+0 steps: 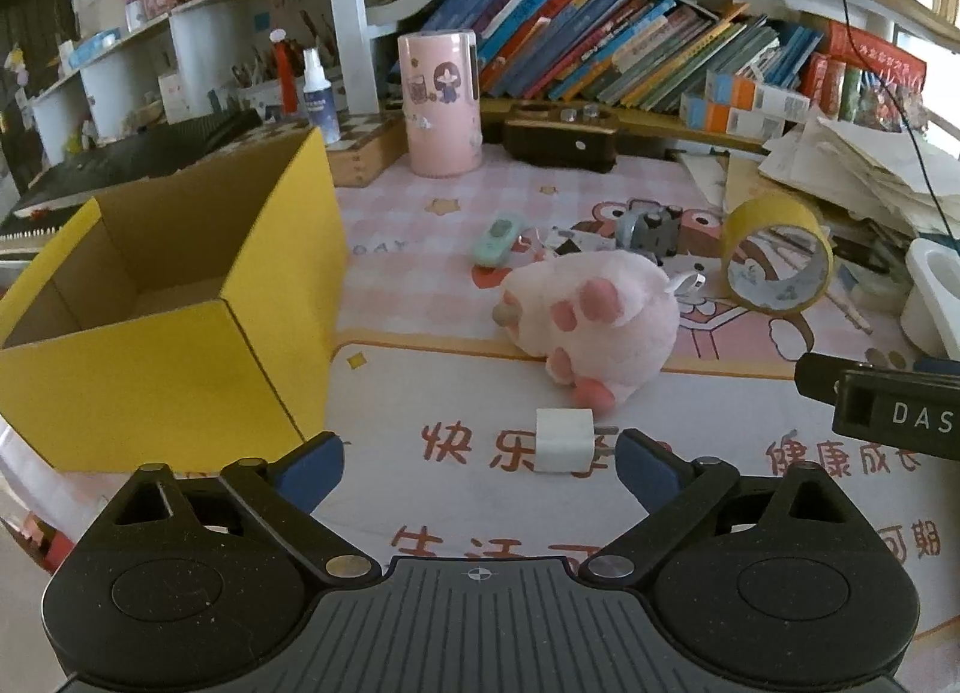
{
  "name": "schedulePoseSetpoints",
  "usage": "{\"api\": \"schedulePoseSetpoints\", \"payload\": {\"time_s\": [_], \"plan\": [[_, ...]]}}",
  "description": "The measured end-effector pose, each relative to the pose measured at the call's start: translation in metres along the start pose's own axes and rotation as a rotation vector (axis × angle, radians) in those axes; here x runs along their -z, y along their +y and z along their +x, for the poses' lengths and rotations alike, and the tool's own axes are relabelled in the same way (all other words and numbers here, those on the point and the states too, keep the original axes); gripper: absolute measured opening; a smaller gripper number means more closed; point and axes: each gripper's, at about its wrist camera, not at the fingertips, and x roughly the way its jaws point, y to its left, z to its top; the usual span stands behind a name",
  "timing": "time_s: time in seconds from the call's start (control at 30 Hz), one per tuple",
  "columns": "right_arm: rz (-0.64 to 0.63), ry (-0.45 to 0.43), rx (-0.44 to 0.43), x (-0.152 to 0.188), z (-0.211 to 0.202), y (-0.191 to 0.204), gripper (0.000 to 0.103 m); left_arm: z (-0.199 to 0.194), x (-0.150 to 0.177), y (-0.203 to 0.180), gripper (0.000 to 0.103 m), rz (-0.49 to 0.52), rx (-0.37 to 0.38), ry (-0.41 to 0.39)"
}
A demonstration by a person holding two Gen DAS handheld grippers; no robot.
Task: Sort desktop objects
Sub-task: 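Move the left gripper toward the white cube charger plug, then close the left gripper on the white plug while the right gripper grasps the yellow tape roll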
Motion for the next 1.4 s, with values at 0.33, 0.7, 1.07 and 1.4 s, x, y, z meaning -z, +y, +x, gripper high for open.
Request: {"api": "schedulePoseSetpoints", "payload": {"time_s": [0.33, 0.7, 1.07, 1.4], "plan": [[-0.041, 0.004, -0.024, -0.006, 0.011, -0.005, 0.099, 0.027, -0.004, -0.017, 0.071, 0.005, 0.016, 0.058], [-0.025, 0.024, 0.0, -0.016, 0.026, -0.02, 0.099, 0.058, -0.011, -0.034, 0.059, 0.044, 0.059, 0.113], [-0.02, 0.029, 0.016, -0.026, 0.042, -0.024, 0.099, 0.062, -0.011, -0.033, 0.041, 0.05, 0.069, 0.133], [-0.052, -0.008, 0.122, -0.048, 0.077, -0.027, 0.099, 0.049, -0.014, -0.004, 0.041, -0.034, 0.015, 0.117]]}}
